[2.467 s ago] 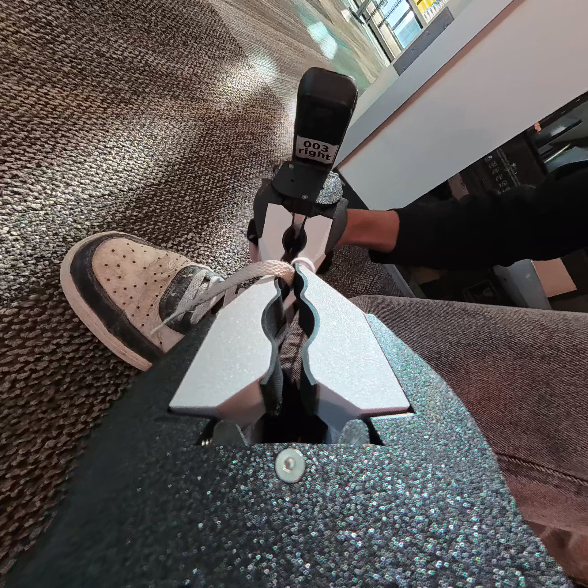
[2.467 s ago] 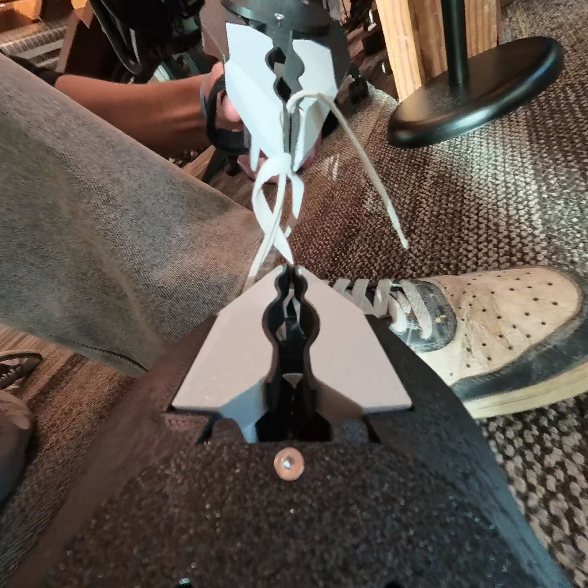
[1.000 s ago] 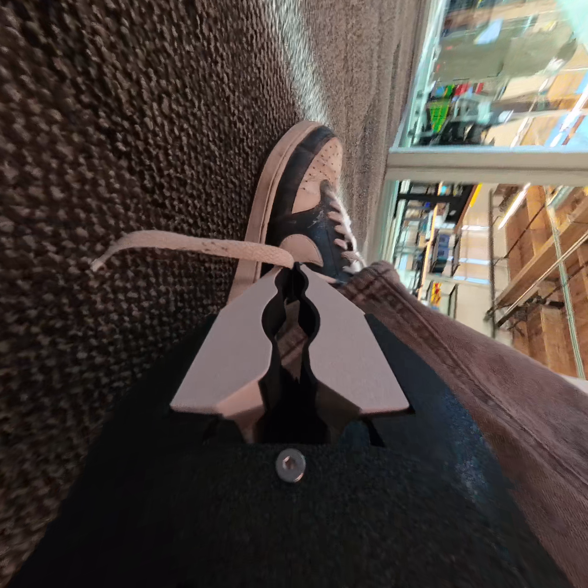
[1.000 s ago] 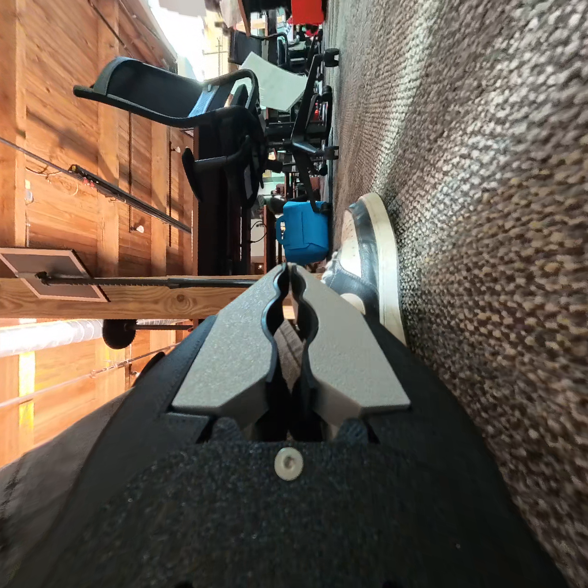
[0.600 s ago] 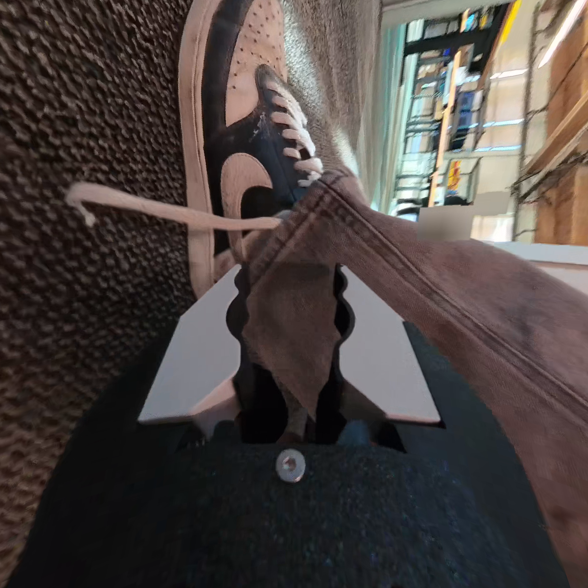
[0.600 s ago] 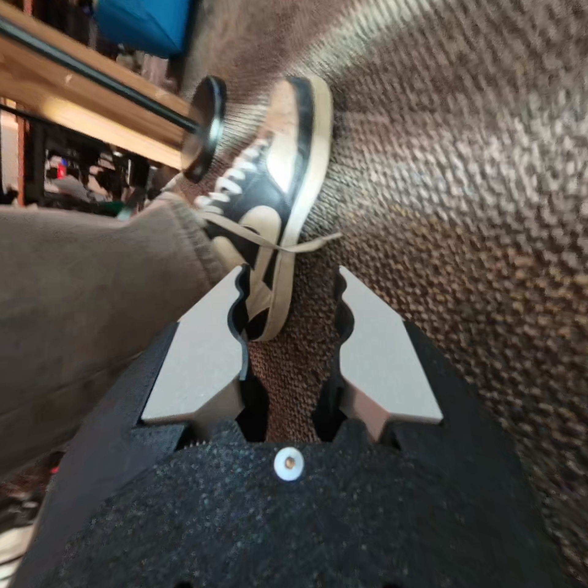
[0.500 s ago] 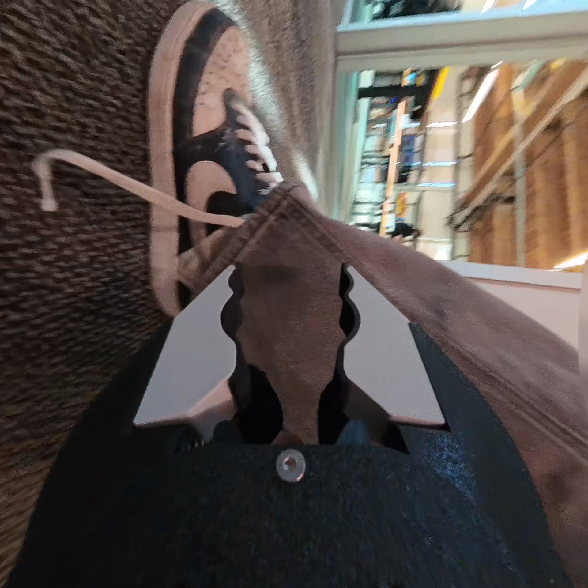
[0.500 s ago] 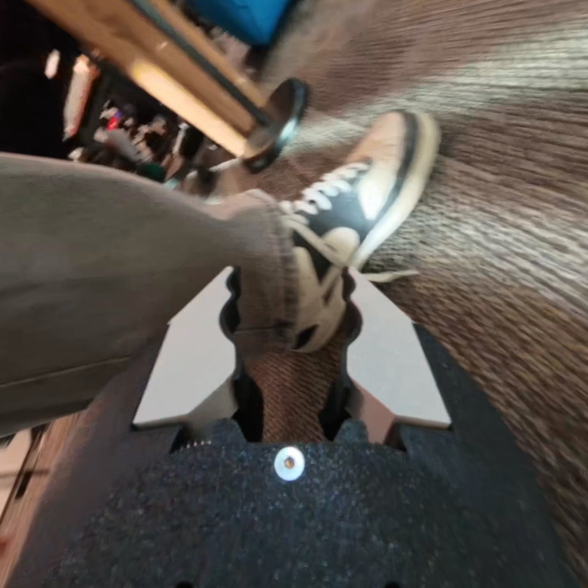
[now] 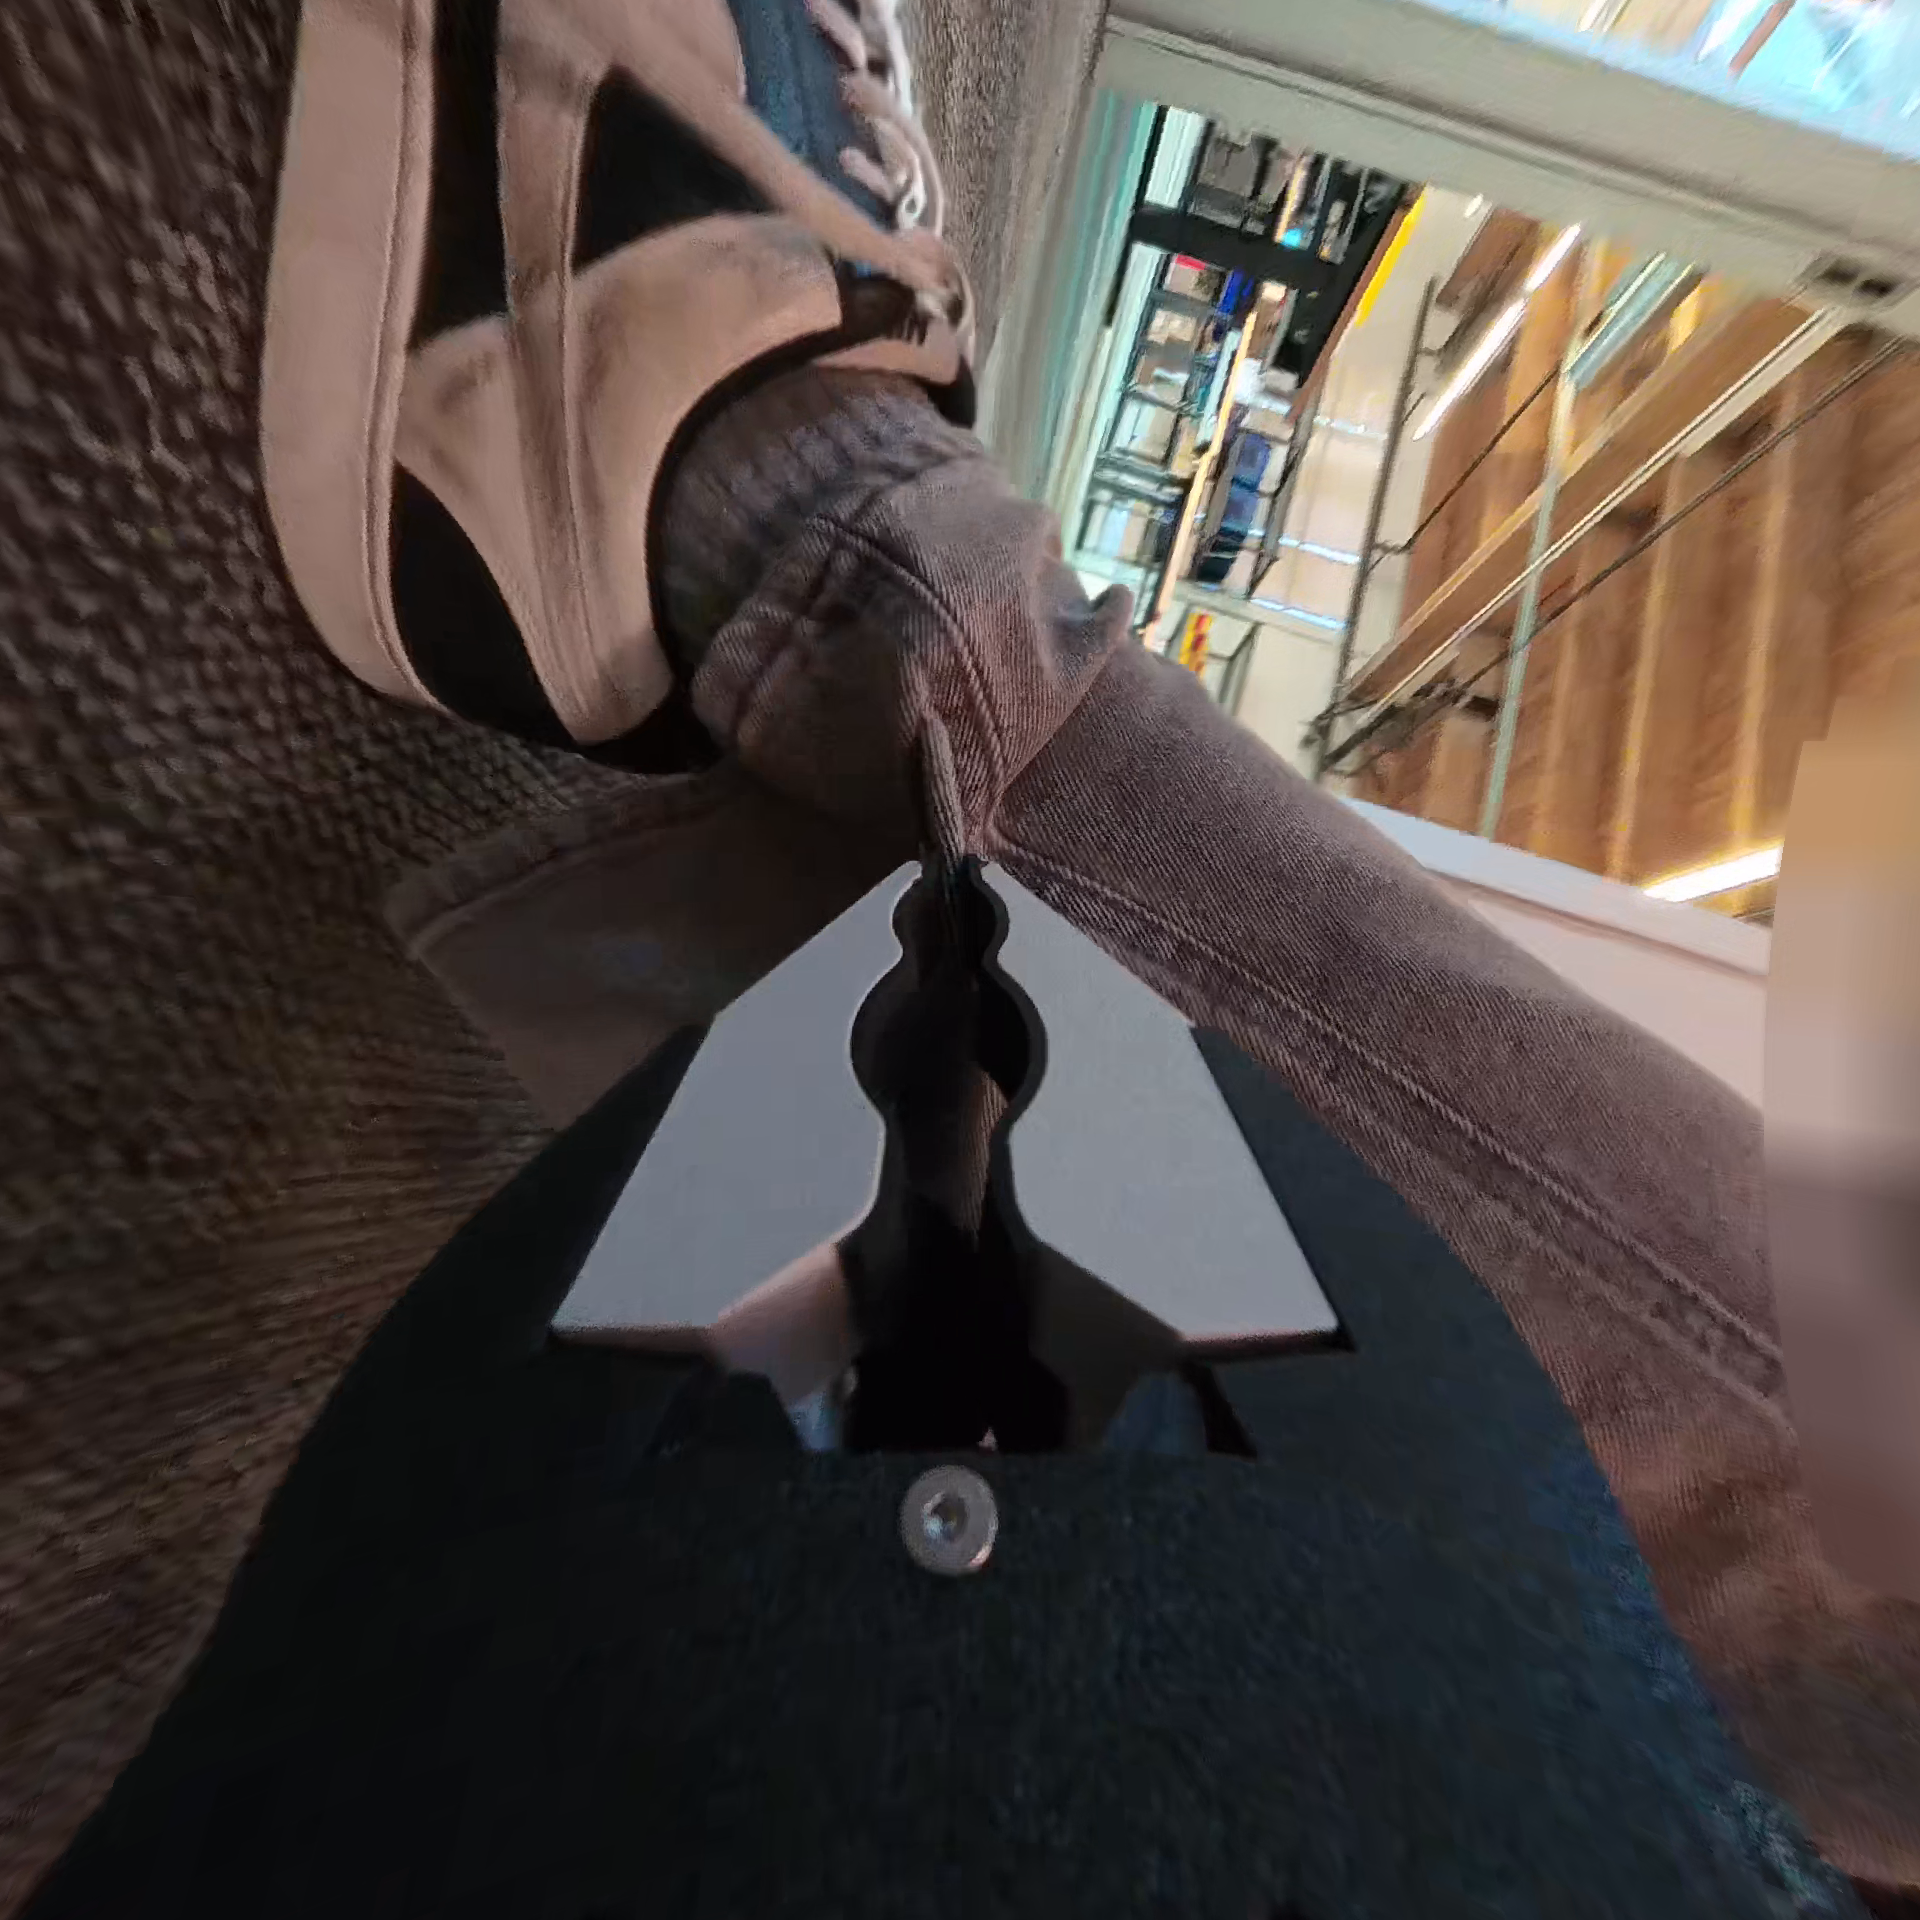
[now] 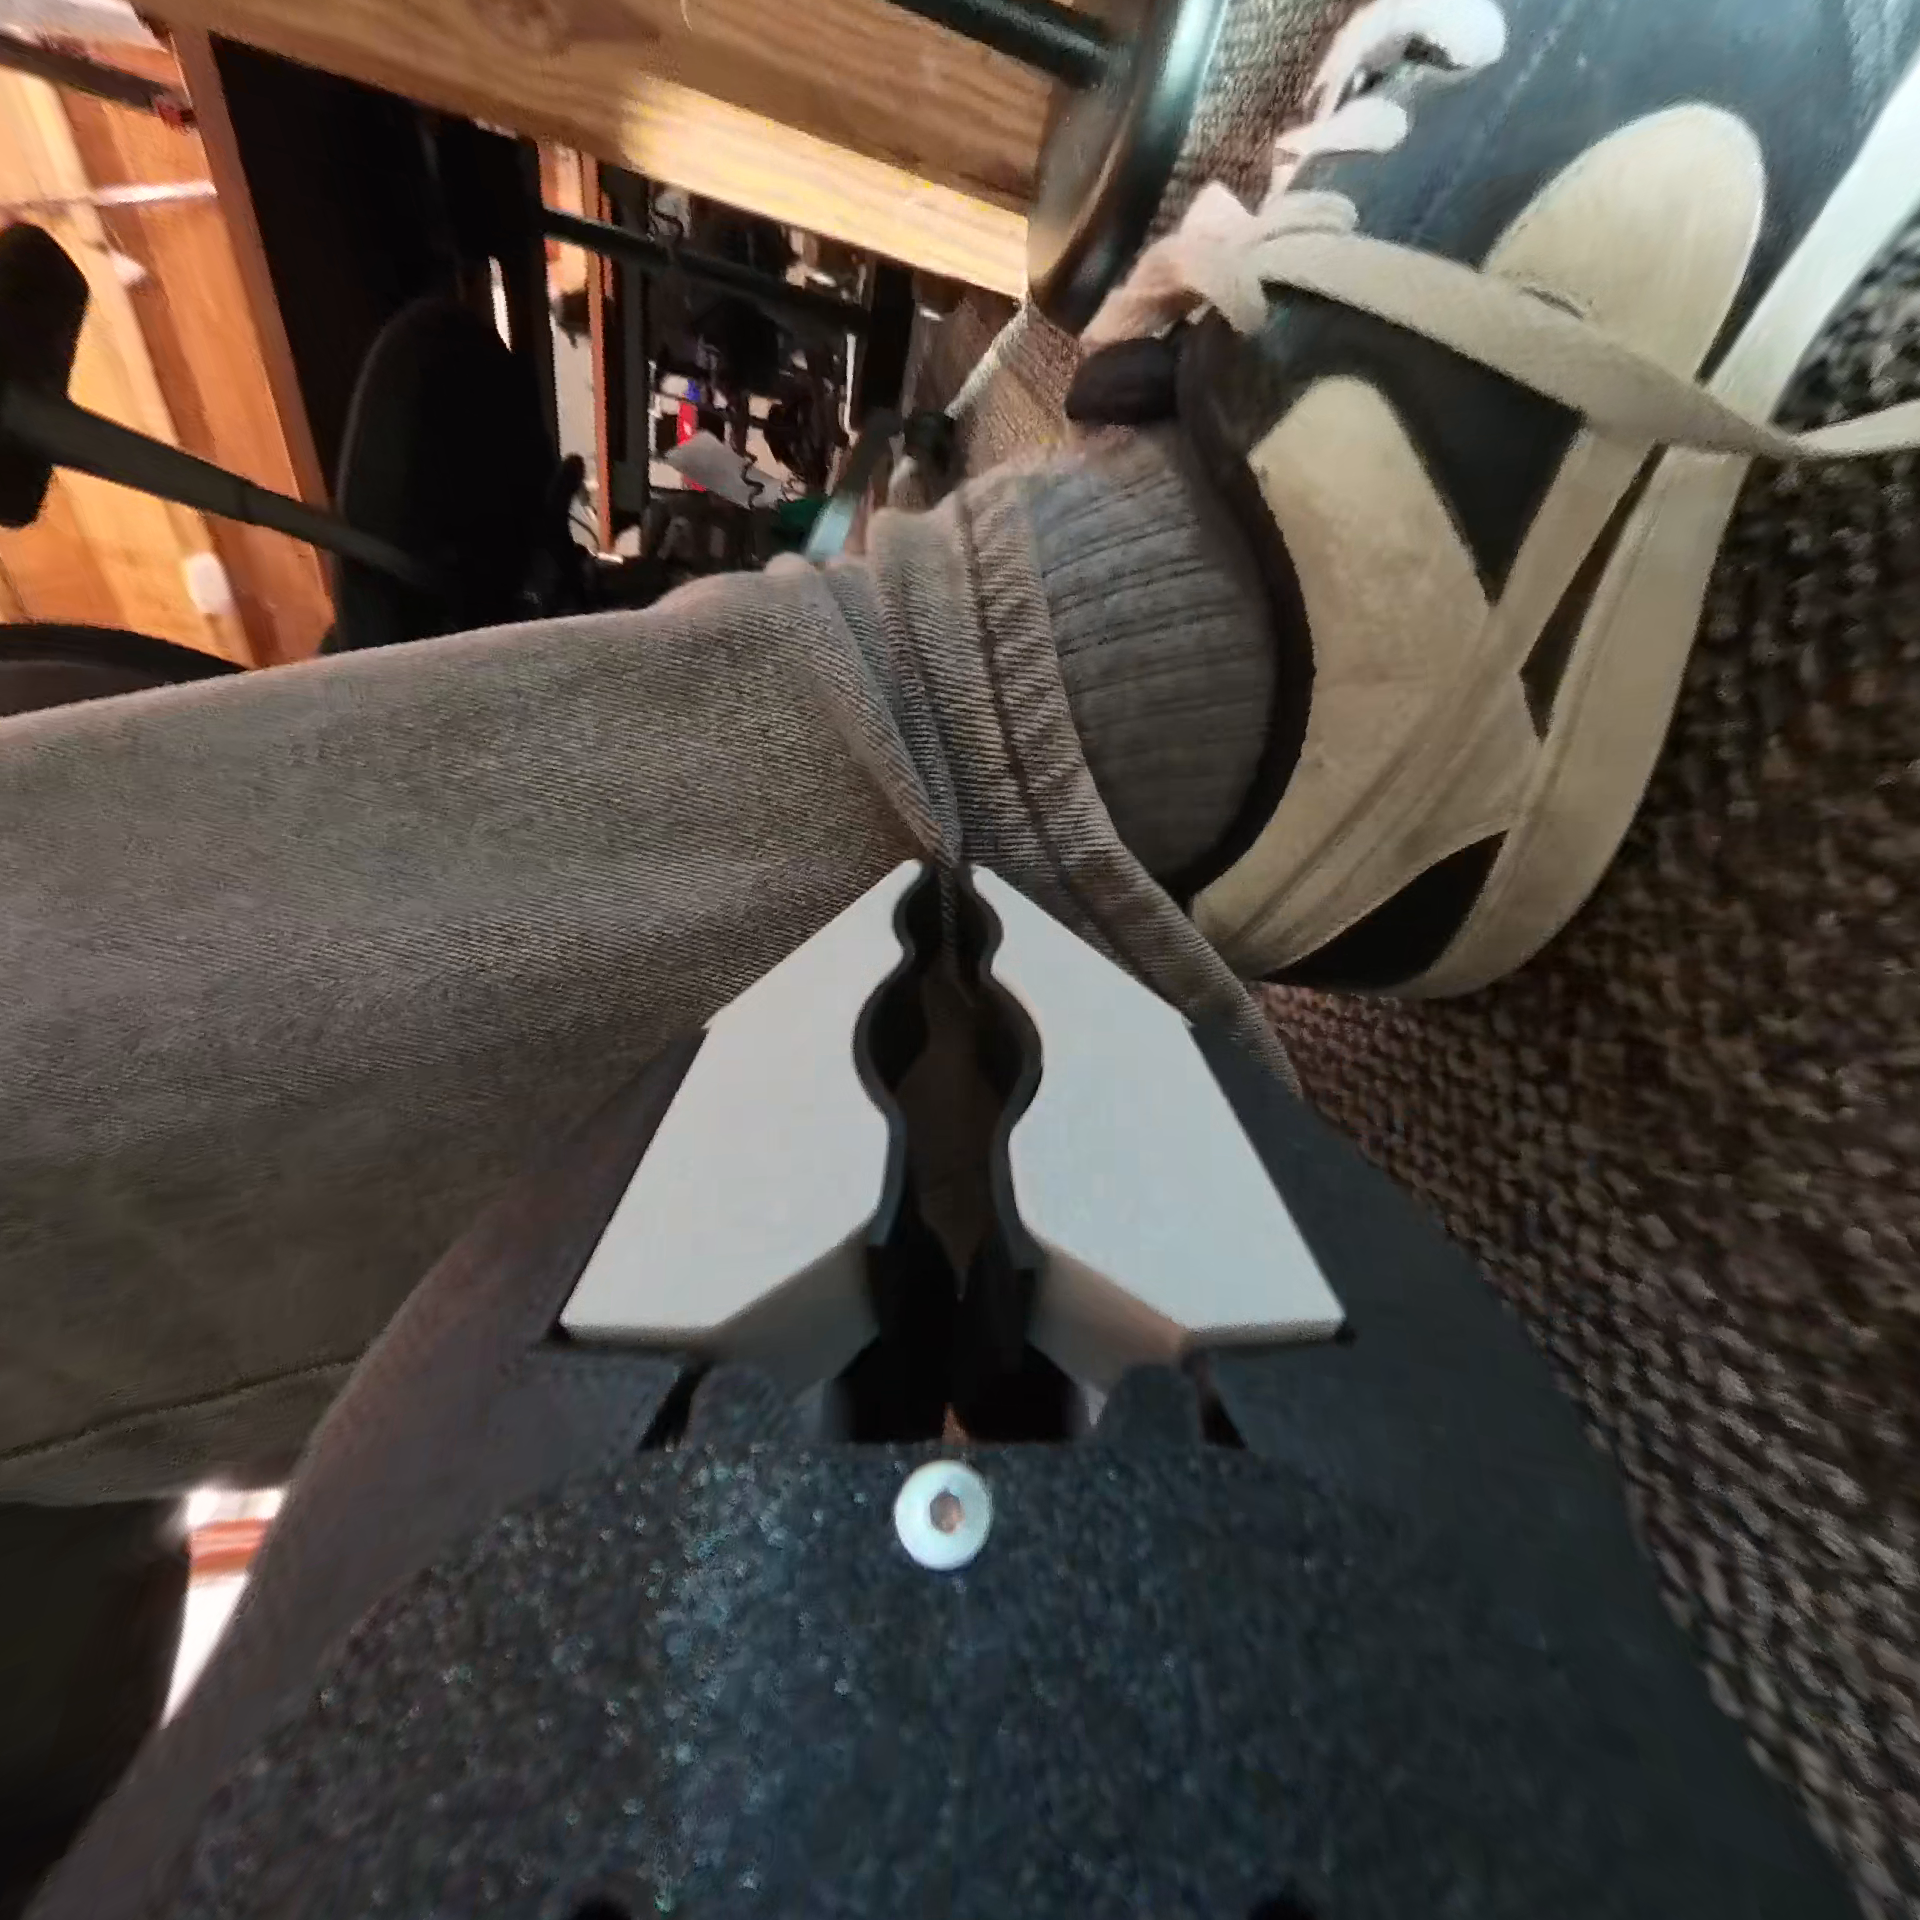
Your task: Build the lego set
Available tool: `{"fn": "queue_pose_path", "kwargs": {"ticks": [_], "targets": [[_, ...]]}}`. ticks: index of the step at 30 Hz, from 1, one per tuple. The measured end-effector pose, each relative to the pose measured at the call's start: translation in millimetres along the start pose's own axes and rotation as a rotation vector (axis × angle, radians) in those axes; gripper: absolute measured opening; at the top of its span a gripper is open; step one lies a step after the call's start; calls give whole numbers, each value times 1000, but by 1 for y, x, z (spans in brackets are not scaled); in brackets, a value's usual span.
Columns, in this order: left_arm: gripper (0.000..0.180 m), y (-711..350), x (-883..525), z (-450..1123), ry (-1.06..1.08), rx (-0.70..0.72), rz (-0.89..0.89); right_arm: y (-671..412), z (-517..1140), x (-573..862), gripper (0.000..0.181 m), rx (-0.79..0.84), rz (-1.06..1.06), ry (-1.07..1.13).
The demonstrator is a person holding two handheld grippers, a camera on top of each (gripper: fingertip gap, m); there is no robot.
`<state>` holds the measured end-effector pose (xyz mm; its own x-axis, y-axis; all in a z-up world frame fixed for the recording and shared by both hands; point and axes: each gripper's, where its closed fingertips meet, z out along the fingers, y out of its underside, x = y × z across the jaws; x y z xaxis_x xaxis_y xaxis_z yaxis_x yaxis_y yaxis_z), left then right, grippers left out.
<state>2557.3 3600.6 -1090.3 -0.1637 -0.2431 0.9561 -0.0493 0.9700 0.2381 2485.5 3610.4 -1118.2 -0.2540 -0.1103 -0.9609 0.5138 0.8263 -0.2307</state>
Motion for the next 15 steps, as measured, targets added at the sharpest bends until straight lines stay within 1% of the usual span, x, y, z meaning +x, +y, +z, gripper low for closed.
{"fn": "queue_pose_path", "kwargs": {"ticks": [3,4,6,7,9,11,12,14,15], "targets": [[0,0,0,11,46,-42,-39,-6,11,0,2,21,50,-80],[2,-3,1,10,43,-83,-5,-9,9,0,2,19,51,-116],[18,-17,0,0,-13,-146,128,-18,-2,1,12,23,0,-142],[26,-30,0,-8,-48,-154,210,-21,-11,0,18,1,-20,-167],[26,-65,-8,-20,-168,-144,398,-42,-29,18,36,8,-61,-103],[26,-104,-20,-20,-332,-148,653,-71,-39,34,36,38,-217,4],[26,-117,-26,-14,-409,-184,799,-82,-37,40,34,14,-302,54],[28,-125,-31,6,-464,-309,1070,-94,-23,45,35,-58,-449,85],[33,-123,-31,18,-455,-370,1166,-94,-15,46,37,-102,-491,76]]}}
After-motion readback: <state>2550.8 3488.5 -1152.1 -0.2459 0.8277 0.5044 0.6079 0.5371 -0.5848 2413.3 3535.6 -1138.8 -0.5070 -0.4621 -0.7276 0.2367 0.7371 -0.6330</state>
